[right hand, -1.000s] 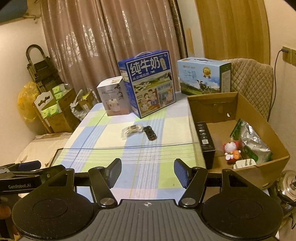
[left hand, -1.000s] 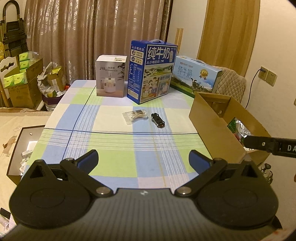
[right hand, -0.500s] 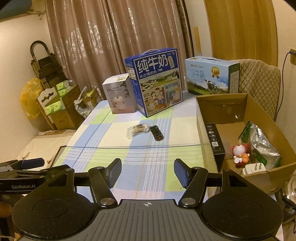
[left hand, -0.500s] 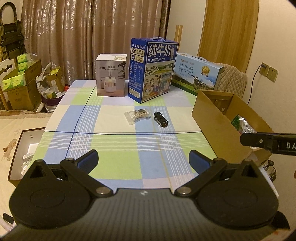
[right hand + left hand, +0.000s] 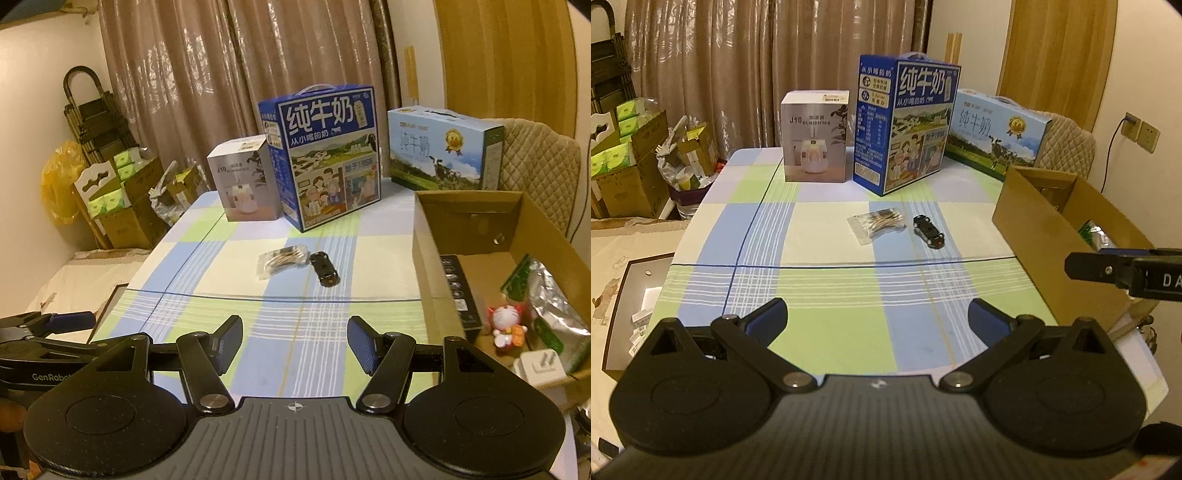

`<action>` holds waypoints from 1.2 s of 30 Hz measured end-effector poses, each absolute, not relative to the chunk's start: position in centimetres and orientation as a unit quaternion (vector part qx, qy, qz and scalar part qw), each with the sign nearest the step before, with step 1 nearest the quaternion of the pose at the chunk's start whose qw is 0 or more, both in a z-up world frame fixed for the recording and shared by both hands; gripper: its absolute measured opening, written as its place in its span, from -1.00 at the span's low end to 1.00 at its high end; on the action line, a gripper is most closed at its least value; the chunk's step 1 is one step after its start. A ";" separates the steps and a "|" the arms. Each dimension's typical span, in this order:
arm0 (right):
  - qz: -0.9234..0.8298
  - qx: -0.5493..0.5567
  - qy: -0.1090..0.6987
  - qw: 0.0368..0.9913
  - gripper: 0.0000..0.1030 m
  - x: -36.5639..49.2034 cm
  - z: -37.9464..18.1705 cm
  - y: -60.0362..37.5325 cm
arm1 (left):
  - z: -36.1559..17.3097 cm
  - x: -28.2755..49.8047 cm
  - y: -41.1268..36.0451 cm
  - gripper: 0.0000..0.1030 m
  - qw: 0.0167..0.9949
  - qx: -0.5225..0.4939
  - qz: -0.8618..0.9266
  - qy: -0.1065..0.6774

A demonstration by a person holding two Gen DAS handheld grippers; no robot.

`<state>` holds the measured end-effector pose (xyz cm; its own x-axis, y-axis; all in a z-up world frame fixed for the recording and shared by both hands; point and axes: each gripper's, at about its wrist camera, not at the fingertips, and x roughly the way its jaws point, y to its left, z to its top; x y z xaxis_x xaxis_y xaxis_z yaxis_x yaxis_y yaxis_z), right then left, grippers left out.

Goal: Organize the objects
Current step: 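Withdraw both tools from the box toward the cotton swab bag and toy car, then grasp the black toy car with the right tool while the left tool grasps the cotton swab bag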

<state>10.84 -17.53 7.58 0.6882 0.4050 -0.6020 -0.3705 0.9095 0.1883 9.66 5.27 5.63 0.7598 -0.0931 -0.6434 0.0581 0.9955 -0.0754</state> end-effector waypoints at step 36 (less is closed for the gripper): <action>0.205 -0.065 0.331 0.919 0.11 32.9 -7.8 -10.3 | -5.4 34.3 7.4 0.88 0.921 0.109 -0.143 0.345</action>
